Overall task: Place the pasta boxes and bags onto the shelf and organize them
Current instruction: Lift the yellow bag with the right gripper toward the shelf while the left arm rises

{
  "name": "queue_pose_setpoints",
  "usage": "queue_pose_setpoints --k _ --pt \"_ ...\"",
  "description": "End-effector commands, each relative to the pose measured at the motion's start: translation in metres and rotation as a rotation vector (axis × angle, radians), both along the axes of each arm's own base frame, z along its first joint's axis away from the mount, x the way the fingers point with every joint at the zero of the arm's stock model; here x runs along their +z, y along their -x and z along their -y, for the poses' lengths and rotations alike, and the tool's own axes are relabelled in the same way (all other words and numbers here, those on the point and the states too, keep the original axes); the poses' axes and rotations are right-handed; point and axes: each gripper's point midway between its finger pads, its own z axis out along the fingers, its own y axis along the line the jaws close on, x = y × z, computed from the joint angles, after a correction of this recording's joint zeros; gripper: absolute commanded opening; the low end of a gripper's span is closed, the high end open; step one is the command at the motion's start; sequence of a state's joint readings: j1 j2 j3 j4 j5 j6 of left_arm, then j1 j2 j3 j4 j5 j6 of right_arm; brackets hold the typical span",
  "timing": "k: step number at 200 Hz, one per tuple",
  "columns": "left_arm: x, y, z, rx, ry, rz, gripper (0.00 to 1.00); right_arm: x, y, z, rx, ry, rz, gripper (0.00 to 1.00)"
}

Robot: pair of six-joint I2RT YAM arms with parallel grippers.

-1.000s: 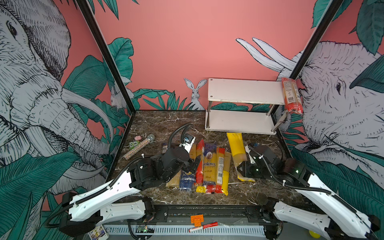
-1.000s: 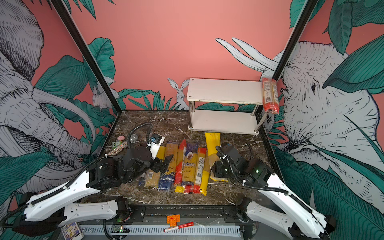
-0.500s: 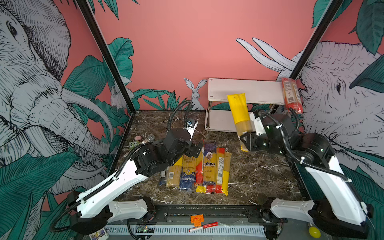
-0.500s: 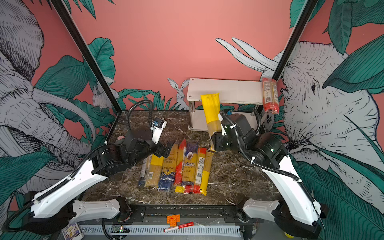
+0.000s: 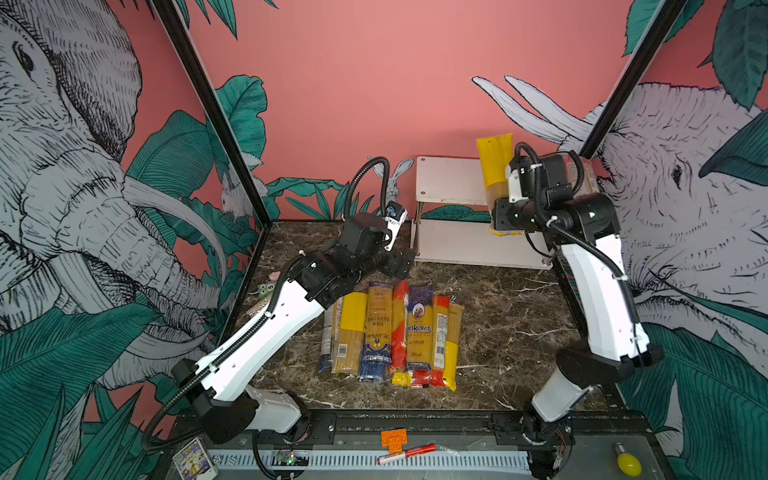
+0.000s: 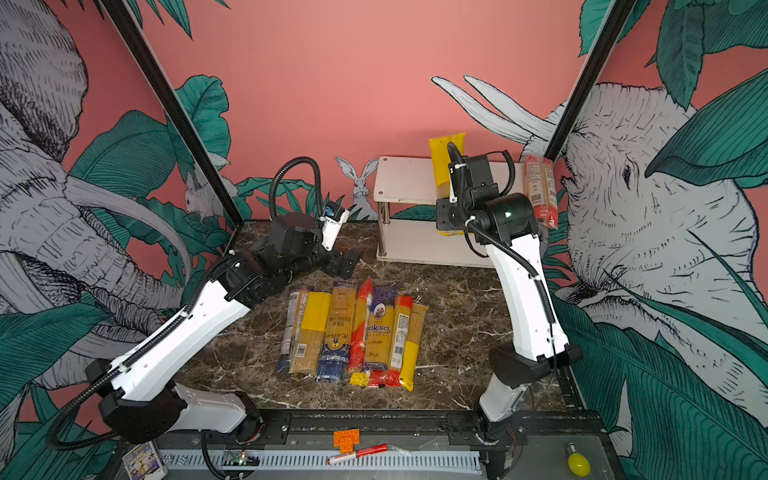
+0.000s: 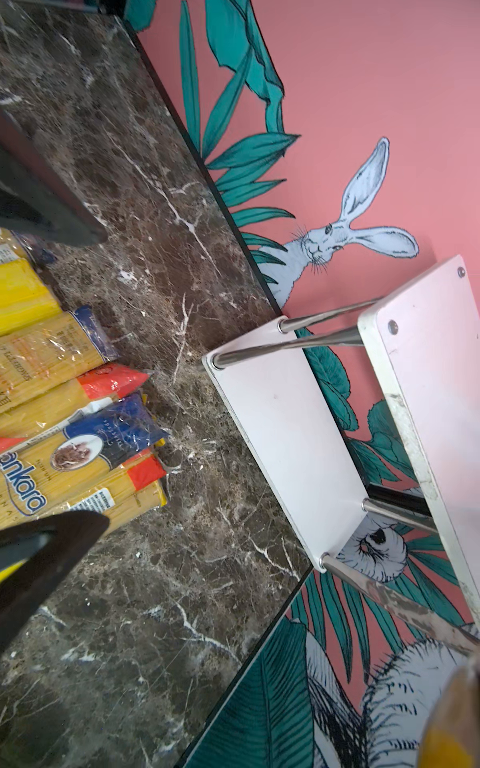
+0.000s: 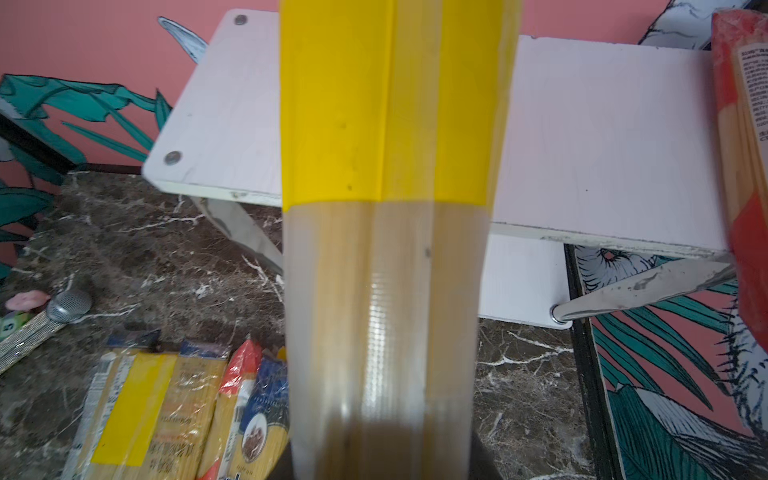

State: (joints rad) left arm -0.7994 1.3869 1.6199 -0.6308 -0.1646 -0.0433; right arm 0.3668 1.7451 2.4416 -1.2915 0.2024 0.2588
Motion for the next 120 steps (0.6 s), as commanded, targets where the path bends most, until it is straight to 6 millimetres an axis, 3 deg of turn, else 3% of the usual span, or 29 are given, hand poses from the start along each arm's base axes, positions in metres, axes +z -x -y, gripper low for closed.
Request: queue_pose_setpoints --k 1,46,88,120 --pt "0.026 -0.004 0.016 -0.085 0.068 0.049 0.99 0.057 -0.02 0.027 -0.072 -0.013 0.21 0.0" --pt "0.024 -0.024 0.037 -0.116 0.11 0.045 0.99 0.048 -0.057 0.061 -0.171 -0.012 0.221 0.0" --pt "0.021 -0.05 0.06 -0.136 0.12 0.025 0.99 0.042 -0.076 0.09 -0.241 0.001 0.223 0.0" --pt "0.028 -0.076 0.083 -0.168 0.18 -0.007 0.99 0.023 -0.088 0.108 -0.269 -0.055 0.169 0.0"
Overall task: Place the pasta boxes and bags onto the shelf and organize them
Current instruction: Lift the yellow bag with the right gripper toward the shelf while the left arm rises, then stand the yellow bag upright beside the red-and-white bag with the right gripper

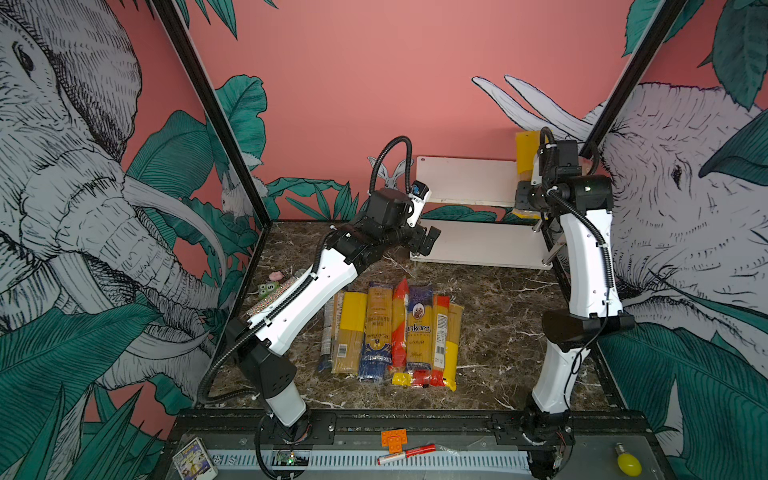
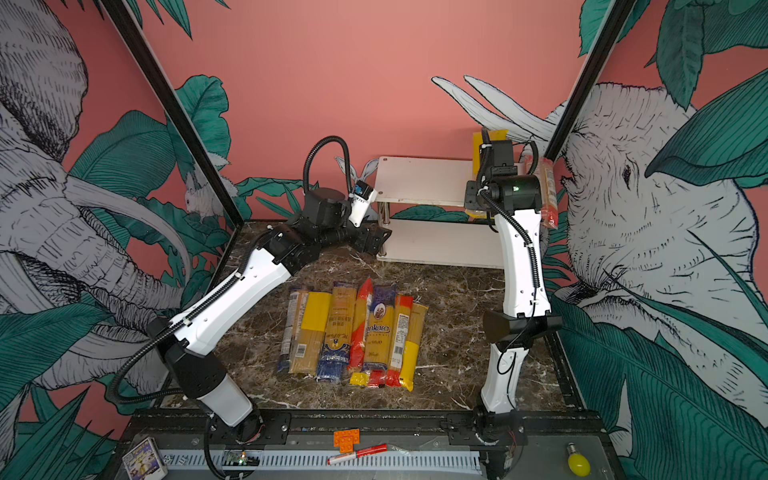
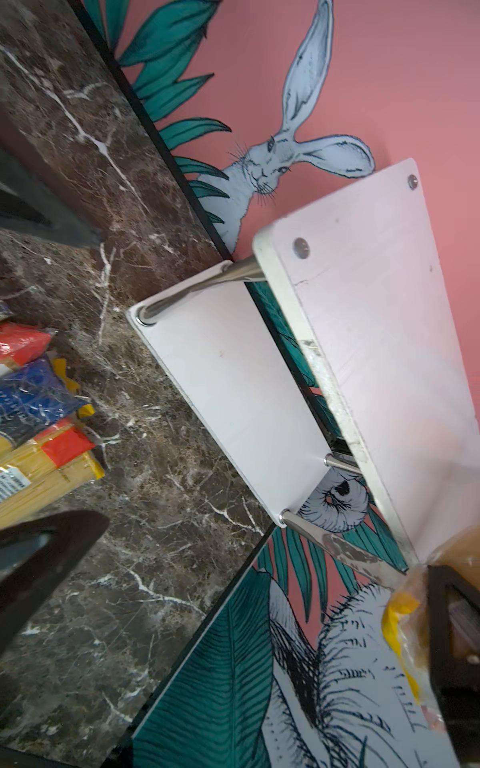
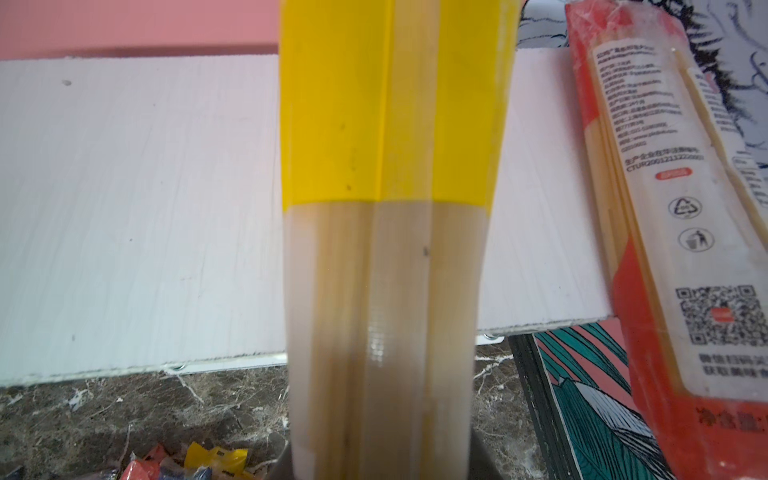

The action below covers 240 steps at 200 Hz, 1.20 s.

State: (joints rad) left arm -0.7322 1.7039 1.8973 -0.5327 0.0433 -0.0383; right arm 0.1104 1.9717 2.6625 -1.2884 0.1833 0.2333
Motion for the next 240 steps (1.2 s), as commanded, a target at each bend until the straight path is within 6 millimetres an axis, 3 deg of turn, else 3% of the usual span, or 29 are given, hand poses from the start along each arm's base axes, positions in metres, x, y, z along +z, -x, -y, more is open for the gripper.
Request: queue_pose_setpoints --k 1,37,76,79,85,166,189,212,240 --pt "0.023 -0.011 0.014 -0.046 0.079 0.008 0.99 0.041 -0.016 0.016 -0.044 -0.044 0.18 0.0" --pt "0.02 -0.025 0.034 -0.077 0.106 -0.023 0.99 0.032 -0.022 0.021 -0.056 -0.02 0.161 0.0" --pt "0.009 -0.026 0.037 -0.086 0.098 -0.039 0.99 0.021 -0.024 0.032 -0.093 0.034 0.131 0.0" --pt "0.009 -0.036 0.027 -0.062 0.1 -0.04 0.99 0.02 -0.024 0.033 -0.096 0.036 0.129 0.0" --pt "0.009 -0.038 0.025 -0.059 0.107 -0.046 0.99 0.02 -0.024 0.035 -0.101 0.04 0.125 0.0" --pt "0.018 -0.04 0.015 -0.034 0.114 -0.039 0.99 0.024 -0.032 0.043 -0.142 0.042 0.17 0.03" --pt "0.02 -0.04 0.013 -0.026 0.116 -0.033 0.99 0.025 -0.034 0.045 -0.148 0.051 0.184 0.12" --pt "0.021 -0.042 0.015 -0.025 0.123 -0.033 0.99 0.025 -0.036 0.048 -0.162 0.057 0.185 0.29" --pt "0.024 -0.044 0.019 -0.035 0.138 -0.045 0.99 0.024 -0.036 0.05 -0.167 0.072 0.183 0.38"
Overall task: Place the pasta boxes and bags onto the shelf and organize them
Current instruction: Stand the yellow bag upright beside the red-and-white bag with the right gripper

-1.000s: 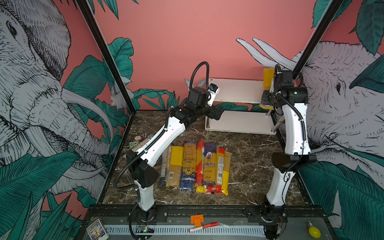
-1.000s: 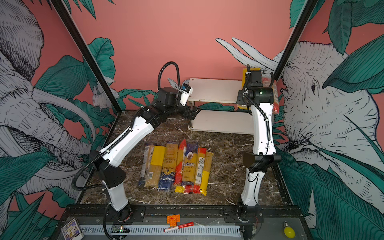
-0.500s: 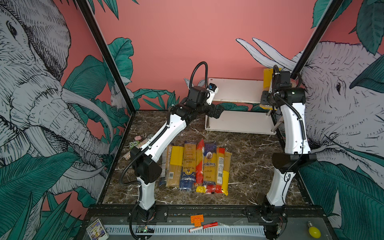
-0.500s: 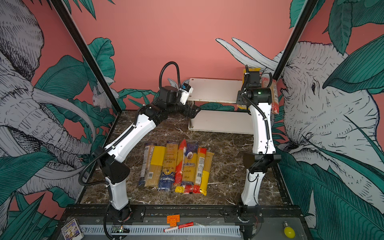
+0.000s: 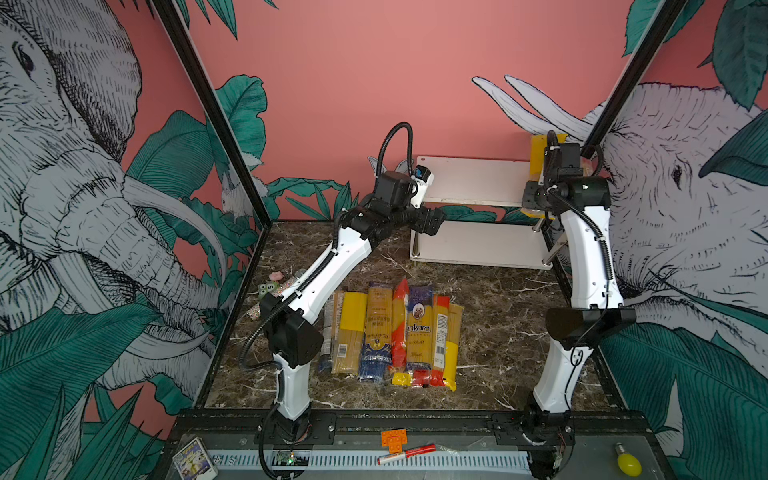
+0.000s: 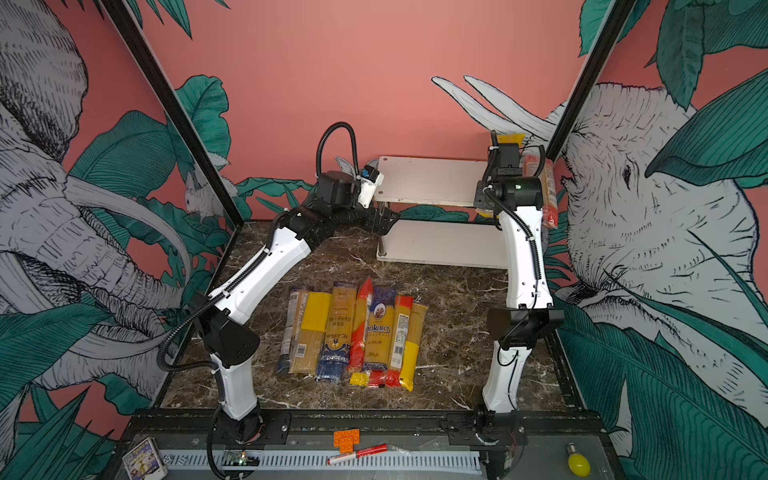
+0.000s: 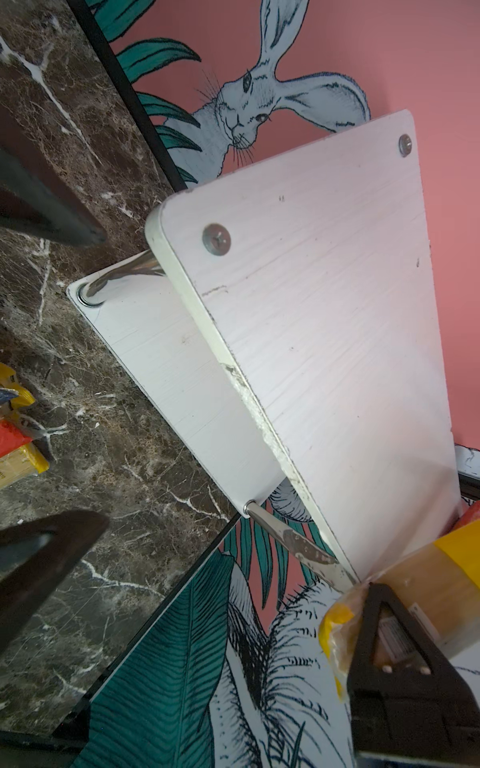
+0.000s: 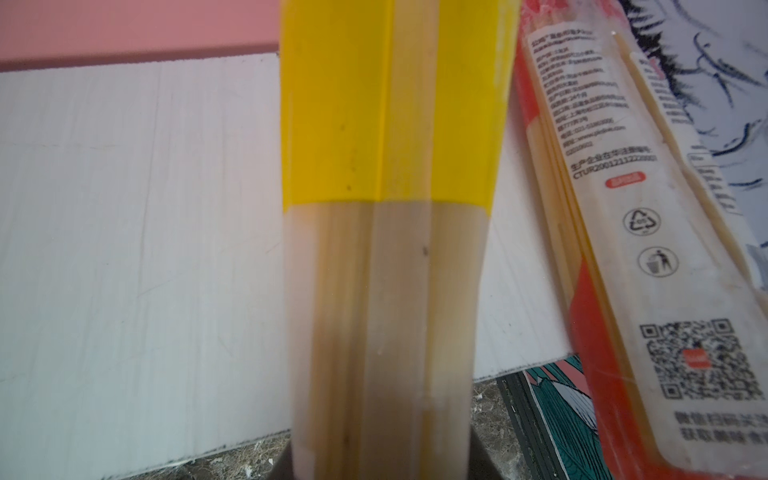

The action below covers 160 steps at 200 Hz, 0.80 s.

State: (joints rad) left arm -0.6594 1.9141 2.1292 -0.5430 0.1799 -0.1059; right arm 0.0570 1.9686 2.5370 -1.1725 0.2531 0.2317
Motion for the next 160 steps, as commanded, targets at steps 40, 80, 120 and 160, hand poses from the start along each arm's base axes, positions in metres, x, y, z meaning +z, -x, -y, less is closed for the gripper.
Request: queue_pose_setpoints --k 40,80,120,160 --pt "0.03 0.002 0.0 -0.004 0.05 0.029 0.99 0.04 -0.014 0.023 -0.081 0.081 0.167 0.47" --pt "0.029 0.0 0.001 -0.002 0.048 0.028 0.99 0.033 -0.016 0.029 -0.092 0.095 0.142 0.47" --pt "0.027 0.0 0.0 0.007 0.039 0.023 0.99 0.022 -0.015 0.036 -0.108 0.107 0.102 0.47" --pt "0.024 0.0 -0.002 0.014 0.032 0.016 0.99 0.019 -0.014 0.041 -0.118 0.11 0.09 0.47"
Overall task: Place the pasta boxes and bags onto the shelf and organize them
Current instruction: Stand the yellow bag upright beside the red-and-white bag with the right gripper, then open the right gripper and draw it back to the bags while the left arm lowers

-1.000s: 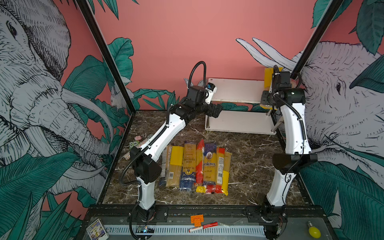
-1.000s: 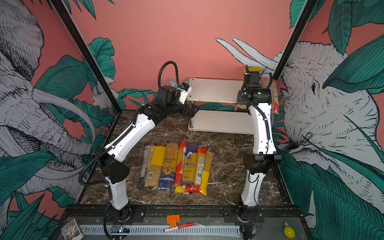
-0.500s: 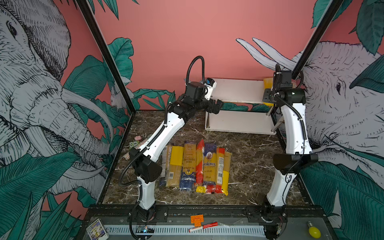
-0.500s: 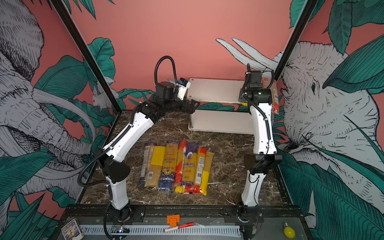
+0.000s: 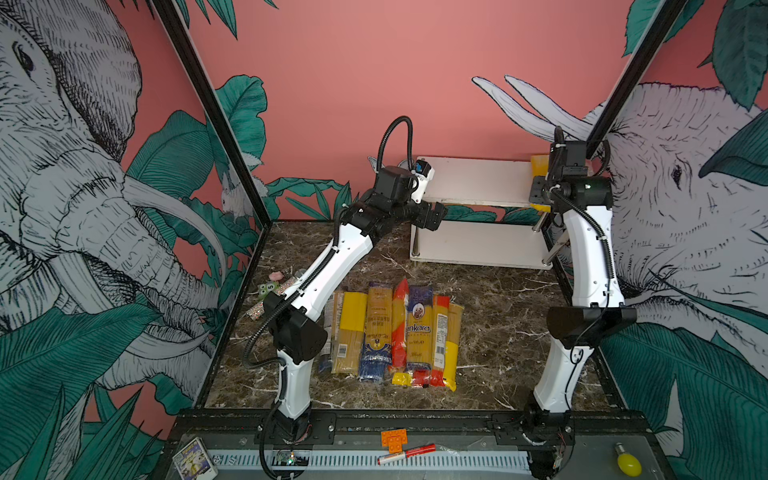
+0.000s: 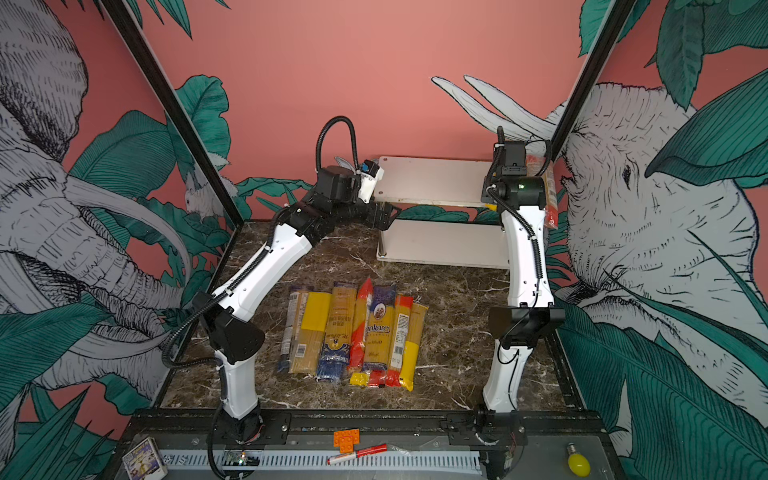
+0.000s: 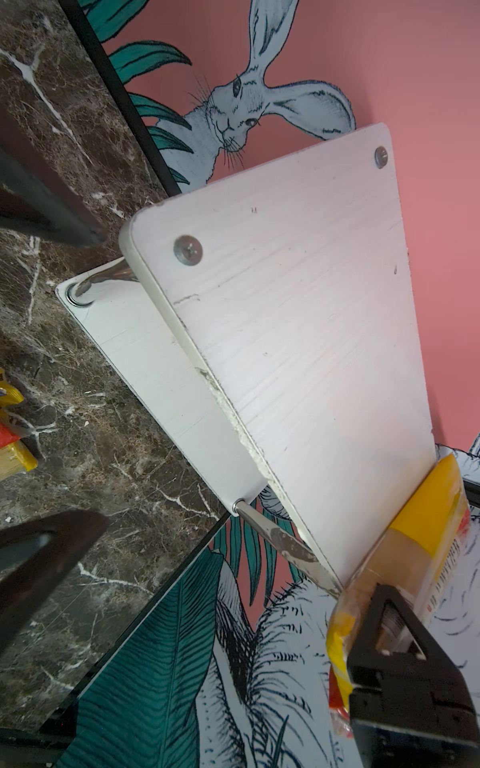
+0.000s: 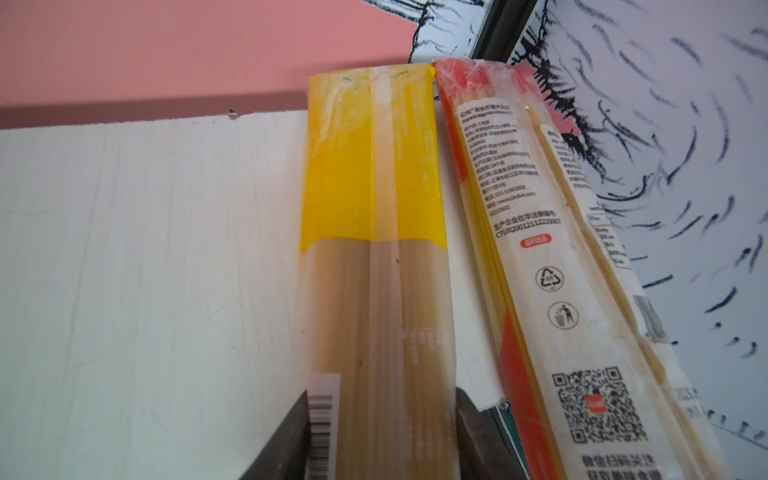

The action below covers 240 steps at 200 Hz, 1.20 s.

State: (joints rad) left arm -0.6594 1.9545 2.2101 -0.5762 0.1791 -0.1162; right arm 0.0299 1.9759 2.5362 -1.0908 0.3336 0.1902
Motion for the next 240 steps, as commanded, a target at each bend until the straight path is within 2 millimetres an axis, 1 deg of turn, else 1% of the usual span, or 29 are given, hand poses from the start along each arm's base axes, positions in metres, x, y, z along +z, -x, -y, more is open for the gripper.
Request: queue_pose_setpoints --k 1,38,71,93,125,151,172,177,189,198,203,240 --pt "0.017 0.004 -0.006 0.01 0.022 0.018 0.99 0.005 -0.004 0.015 -0.051 0.031 0.027 0.47" --pt "0.017 0.005 -0.007 0.013 0.019 0.017 0.99 0.003 -0.004 0.018 -0.053 0.035 0.019 0.47" --pt "0.016 0.006 -0.009 0.016 0.013 0.015 0.99 -0.003 -0.003 0.023 -0.072 0.052 0.0 0.47" --pt "0.017 0.007 -0.011 0.02 0.012 0.016 0.99 -0.005 -0.001 0.024 -0.073 0.054 -0.006 0.49" --pt "0.018 0.01 -0.014 0.026 0.014 0.014 0.99 0.001 -0.001 0.009 -0.001 0.003 0.042 0.61" --pt "0.021 0.014 -0.018 0.032 0.021 0.019 0.99 0.014 0.002 -0.004 0.07 -0.039 0.121 0.73" --pt "0.024 0.018 -0.02 0.03 0.028 0.025 0.99 0.024 0.005 -0.014 0.123 -0.065 0.15 0.78" --pt "0.024 0.018 -0.022 0.033 0.028 0.026 0.99 0.026 0.006 -0.016 0.133 -0.069 0.154 0.85" --pt "0.026 0.02 -0.023 0.035 0.032 0.032 0.99 0.033 0.009 -0.02 0.155 -0.08 0.168 0.91" --pt "0.028 0.021 -0.025 0.037 0.035 0.037 0.99 0.038 0.012 -0.023 0.169 -0.085 0.181 0.93" --pt "0.029 0.023 -0.026 0.038 0.037 0.041 0.99 0.042 0.014 -0.024 0.174 -0.088 0.189 0.98" --pt "0.033 0.03 -0.034 0.049 0.043 0.055 0.99 0.06 0.031 -0.029 0.191 -0.109 0.224 0.99"
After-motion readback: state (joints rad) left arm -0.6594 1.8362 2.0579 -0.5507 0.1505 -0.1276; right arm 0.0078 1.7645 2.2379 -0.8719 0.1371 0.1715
